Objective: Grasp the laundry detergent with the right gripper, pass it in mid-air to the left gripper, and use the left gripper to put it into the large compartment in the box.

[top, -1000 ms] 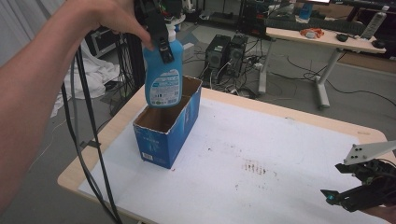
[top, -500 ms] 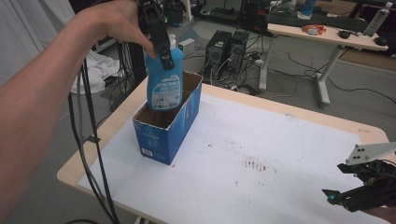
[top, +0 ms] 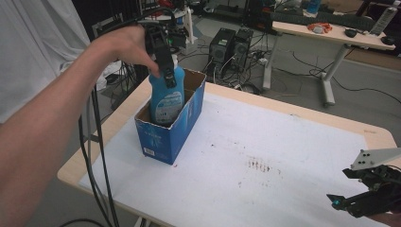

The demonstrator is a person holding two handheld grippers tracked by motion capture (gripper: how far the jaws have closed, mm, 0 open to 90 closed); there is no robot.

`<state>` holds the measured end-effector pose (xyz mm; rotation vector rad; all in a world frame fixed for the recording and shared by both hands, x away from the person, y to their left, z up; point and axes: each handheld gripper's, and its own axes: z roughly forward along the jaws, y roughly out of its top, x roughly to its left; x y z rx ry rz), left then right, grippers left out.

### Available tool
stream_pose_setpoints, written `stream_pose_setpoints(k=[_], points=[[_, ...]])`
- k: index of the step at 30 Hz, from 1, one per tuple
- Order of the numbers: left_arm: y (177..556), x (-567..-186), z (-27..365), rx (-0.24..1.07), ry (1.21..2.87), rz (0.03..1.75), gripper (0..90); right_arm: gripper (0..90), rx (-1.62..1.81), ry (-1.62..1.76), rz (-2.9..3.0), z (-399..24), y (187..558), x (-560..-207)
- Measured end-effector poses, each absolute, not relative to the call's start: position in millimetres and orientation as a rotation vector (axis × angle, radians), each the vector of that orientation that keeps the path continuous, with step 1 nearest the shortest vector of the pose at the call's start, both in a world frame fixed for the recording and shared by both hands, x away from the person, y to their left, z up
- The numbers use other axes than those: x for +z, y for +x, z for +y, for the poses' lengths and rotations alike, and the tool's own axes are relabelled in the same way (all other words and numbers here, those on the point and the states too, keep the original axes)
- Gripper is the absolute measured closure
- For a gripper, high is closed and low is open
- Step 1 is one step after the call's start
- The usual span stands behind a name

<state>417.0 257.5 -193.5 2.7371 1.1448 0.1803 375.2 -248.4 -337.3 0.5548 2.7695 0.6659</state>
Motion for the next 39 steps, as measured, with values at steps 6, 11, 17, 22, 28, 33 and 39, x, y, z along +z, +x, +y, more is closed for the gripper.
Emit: stream_pose_setpoints(k=[6, 11, 17, 22, 28, 33, 39], points=[[418.8, -217.1, 257.6, 0.153, 2.761, 1.128, 37.8, 13.5, 0.647, 0.547, 2.773, -247.6, 374.7, -339.8], [419.1, -230.2, 258.5, 0.150, 2.776, 1.077, 37.8, 13.5, 0.676, 0.560, 2.780, -249.6, 374.8, -340.8], [419.0, -247.7, 259.2, 0.120, 2.812, 1.027, 37.8, 13.5, 0.654, 0.557, 2.778, -250.3, 374.5, -343.4], [419.4, -257.4, 260.0, 0.095, 2.825, 0.994, 37.8, 13.5, 0.650, 0.564, 2.781, -251.5, 374.3, -345.0], [420.7, -264.3, 255.6, 0.107, 2.888, 0.904, 37.8, 13.5, 0.653, 0.561, 2.780, -252.9, 375.0, -346.8], [422.3, -268.9, 256.0, 0.101, 2.902, 0.891, 37.8, 13.5, 0.647, 0.559, 2.785, -252.3, 374.7, -348.9], [422.5, -276.2, 256.7, 0.113, 2.905, 0.866, 37.8, 13.5, 0.649, 0.558, 2.782, -253.5, 374.7, -349.9]])
